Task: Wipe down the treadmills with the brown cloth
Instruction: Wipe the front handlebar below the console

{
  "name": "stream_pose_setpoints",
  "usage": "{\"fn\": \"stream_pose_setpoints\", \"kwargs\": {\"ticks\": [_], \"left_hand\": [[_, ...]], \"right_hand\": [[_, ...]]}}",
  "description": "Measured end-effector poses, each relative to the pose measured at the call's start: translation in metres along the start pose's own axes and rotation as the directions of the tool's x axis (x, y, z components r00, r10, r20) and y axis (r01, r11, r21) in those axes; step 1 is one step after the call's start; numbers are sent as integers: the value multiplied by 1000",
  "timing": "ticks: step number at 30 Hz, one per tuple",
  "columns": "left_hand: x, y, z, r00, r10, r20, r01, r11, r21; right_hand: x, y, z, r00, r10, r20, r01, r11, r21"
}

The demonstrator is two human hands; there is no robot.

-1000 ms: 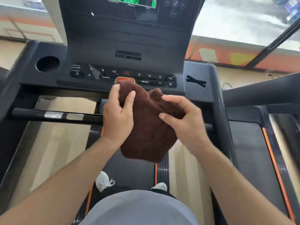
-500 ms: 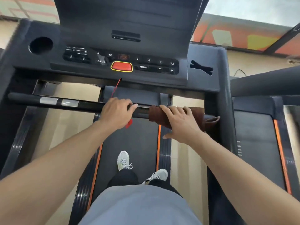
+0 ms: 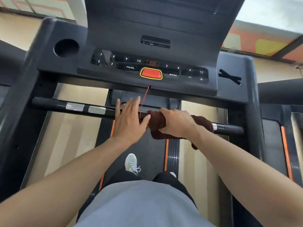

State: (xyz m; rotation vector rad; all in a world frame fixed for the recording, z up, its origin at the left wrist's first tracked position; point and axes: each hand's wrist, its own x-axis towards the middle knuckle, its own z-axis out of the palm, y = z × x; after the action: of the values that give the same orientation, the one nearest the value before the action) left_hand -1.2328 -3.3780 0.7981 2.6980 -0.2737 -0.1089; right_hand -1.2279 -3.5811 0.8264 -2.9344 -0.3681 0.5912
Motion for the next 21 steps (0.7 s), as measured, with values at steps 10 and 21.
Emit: {"fn": "stream_pose_setpoints", "kwargs": {"ticks": [10, 21], "left_hand": [[15, 18, 4, 983, -85, 161, 63, 989, 136], [15, 25, -2, 972, -149, 184, 112, 974, 197]], "right_hand": [[-49, 85, -18, 957, 225, 183, -216, 974, -70], [-16, 31, -2, 998, 46, 46, -43, 996, -75]]}}
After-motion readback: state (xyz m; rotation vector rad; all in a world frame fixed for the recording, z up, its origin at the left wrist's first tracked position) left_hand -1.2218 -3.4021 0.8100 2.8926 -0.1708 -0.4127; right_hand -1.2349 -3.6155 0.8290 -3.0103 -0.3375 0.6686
